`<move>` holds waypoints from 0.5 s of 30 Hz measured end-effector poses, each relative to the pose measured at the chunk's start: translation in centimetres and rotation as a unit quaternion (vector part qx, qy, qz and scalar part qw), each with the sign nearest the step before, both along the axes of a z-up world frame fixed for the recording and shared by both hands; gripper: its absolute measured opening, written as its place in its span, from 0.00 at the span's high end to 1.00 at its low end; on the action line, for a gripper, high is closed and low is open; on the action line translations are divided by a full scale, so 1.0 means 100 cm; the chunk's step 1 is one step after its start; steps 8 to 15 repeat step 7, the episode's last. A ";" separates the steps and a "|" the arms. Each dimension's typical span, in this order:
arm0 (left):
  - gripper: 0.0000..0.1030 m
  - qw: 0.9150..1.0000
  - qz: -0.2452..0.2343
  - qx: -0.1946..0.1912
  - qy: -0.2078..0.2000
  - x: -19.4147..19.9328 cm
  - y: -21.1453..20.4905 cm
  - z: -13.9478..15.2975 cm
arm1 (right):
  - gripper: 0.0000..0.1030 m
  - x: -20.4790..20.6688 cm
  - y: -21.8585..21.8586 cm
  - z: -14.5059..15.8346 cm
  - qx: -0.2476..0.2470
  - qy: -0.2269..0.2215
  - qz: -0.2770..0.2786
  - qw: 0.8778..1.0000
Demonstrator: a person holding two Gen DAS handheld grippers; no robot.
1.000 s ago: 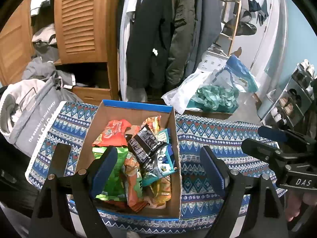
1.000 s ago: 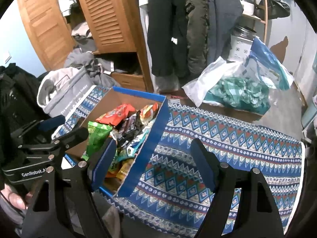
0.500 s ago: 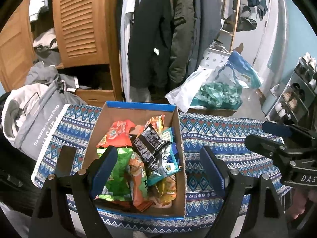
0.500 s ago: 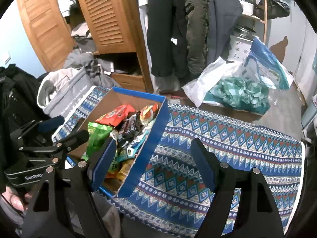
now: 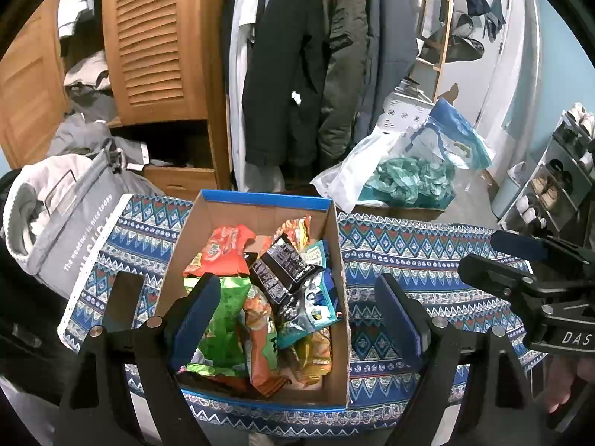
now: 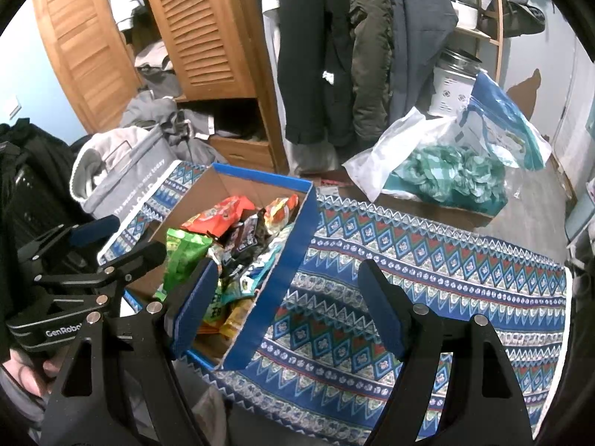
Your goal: Organize snacks
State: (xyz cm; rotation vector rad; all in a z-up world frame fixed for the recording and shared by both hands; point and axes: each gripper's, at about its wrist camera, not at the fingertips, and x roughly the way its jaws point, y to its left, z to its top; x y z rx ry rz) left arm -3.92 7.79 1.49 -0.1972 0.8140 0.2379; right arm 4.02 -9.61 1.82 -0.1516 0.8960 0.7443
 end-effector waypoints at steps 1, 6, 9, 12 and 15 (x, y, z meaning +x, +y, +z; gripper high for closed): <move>0.16 1.000 0.000 0.000 -0.001 0.000 0.000 0.000 | 0.25 0.000 0.000 0.000 0.000 0.000 0.000 1.000; 0.16 1.000 -0.001 0.002 -0.008 -0.002 -0.002 0.000 | 0.25 0.000 0.001 0.001 0.000 0.000 0.000 1.000; 0.16 1.000 -0.002 0.001 -0.009 -0.002 -0.002 0.000 | 0.25 0.000 0.001 0.001 0.000 0.000 0.001 1.000; 0.16 1.000 -0.002 0.001 -0.009 -0.002 -0.002 0.000 | 0.25 0.000 0.001 0.001 0.000 0.000 0.001 1.000; 0.16 1.000 -0.002 0.001 -0.009 -0.002 -0.002 0.000 | 0.25 0.000 0.001 0.001 0.000 0.000 0.001 1.000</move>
